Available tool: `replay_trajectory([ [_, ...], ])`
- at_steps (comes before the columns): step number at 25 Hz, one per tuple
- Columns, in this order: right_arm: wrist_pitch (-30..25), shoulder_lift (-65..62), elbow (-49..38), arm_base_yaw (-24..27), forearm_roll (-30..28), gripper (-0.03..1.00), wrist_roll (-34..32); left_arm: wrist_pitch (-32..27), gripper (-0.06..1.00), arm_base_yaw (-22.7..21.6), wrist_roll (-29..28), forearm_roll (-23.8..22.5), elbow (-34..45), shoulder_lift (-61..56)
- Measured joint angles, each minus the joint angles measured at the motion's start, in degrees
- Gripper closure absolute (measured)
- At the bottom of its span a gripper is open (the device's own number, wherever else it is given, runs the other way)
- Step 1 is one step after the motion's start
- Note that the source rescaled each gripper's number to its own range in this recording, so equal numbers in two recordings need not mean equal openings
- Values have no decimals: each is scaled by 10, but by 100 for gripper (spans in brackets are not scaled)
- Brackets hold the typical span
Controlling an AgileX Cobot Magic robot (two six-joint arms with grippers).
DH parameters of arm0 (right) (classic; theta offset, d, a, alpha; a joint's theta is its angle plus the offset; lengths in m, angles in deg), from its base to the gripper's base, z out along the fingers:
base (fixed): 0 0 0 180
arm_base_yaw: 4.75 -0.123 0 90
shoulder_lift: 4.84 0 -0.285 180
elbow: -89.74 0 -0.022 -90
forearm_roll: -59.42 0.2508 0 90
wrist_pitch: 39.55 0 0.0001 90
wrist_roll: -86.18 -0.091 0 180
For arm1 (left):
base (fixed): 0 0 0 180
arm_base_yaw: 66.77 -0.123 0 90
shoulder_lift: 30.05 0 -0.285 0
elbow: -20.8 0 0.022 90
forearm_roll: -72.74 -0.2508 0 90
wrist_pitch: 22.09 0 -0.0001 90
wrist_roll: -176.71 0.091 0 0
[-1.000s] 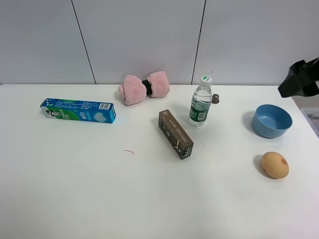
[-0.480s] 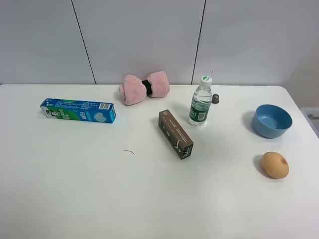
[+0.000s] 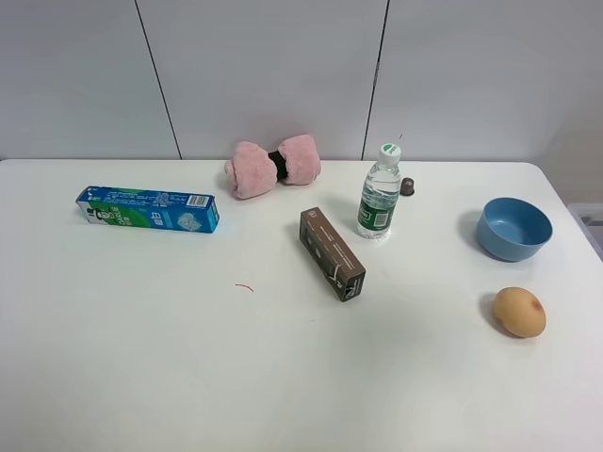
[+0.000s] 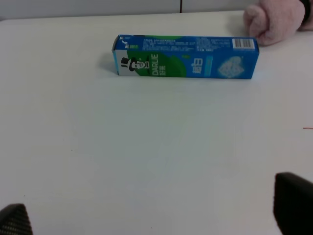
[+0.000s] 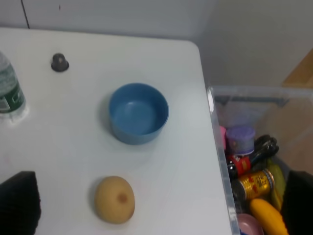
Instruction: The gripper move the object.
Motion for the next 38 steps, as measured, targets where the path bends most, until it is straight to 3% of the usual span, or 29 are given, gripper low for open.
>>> replay_trajectory([
  [3, 5, -44, -35, 0, 4, -3, 0, 0, -6, 0, 0, 0, 0, 0],
  [10, 73, -180, -203, 0, 44, -3, 0, 0, -6, 0, 0, 0, 0, 0],
  [19, 89, -303, -358, 0, 64, -3, 0, 0, -6, 0, 0, 0, 0, 0],
  [28, 89, -334, -388, 0, 76, -3, -3, 0, -6, 0, 0, 0, 0, 0],
  [38, 88, -334, -389, 0, 43, -3, -24, 0, -6, 0, 0, 0, 0, 0],
])
